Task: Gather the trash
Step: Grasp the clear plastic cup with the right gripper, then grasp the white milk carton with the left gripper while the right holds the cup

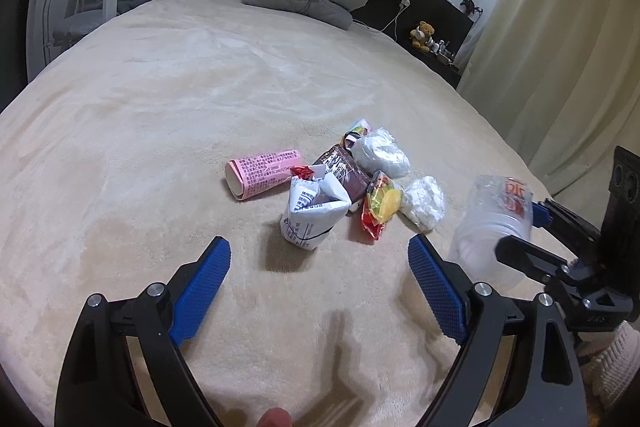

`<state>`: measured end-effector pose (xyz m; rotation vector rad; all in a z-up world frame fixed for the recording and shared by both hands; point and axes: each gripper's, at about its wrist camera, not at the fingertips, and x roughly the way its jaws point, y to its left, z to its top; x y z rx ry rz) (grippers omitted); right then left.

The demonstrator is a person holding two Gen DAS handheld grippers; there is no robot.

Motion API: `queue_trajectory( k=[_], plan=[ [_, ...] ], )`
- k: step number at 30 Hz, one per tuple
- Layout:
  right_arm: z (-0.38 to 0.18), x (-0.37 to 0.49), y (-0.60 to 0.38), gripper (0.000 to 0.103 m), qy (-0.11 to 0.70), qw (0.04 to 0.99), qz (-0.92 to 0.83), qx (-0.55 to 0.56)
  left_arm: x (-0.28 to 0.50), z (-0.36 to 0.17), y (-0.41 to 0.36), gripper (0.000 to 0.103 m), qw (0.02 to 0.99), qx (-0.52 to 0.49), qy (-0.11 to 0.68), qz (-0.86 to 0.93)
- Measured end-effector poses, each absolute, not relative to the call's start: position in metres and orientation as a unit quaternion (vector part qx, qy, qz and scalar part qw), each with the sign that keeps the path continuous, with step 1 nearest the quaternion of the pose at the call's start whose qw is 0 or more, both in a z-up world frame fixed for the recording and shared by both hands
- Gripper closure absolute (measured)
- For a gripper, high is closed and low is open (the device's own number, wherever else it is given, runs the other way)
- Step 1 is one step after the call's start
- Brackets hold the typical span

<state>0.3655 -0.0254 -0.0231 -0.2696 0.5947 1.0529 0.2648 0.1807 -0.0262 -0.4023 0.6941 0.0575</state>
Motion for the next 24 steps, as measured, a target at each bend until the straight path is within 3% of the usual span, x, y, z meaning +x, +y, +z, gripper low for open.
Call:
queue_trajectory(
  k=[9, 14, 24],
  plan=[
    [-0.014, 0.373, -0.061, 0.032, 0.277, 0.830, 0.472, -0.109, 0.308, -0.042, 0.180, 0.040, 0.918, -0.181, 0.350, 0.042],
    [-0.014, 0.381, -0.074, 0.032, 0.276, 0.837, 0.460, -0.108, 0.321, -0.052, 0.180, 0.068, 0.915, -0.171, 0.361, 0.059],
    [-0.017, 0.386, -0.086, 0.032, 0.286, 0.843, 0.444, -0.098, 0.319, -0.044, 0.170, 0.070, 0.922, -0.156, 0.349, 0.063]
  ],
)
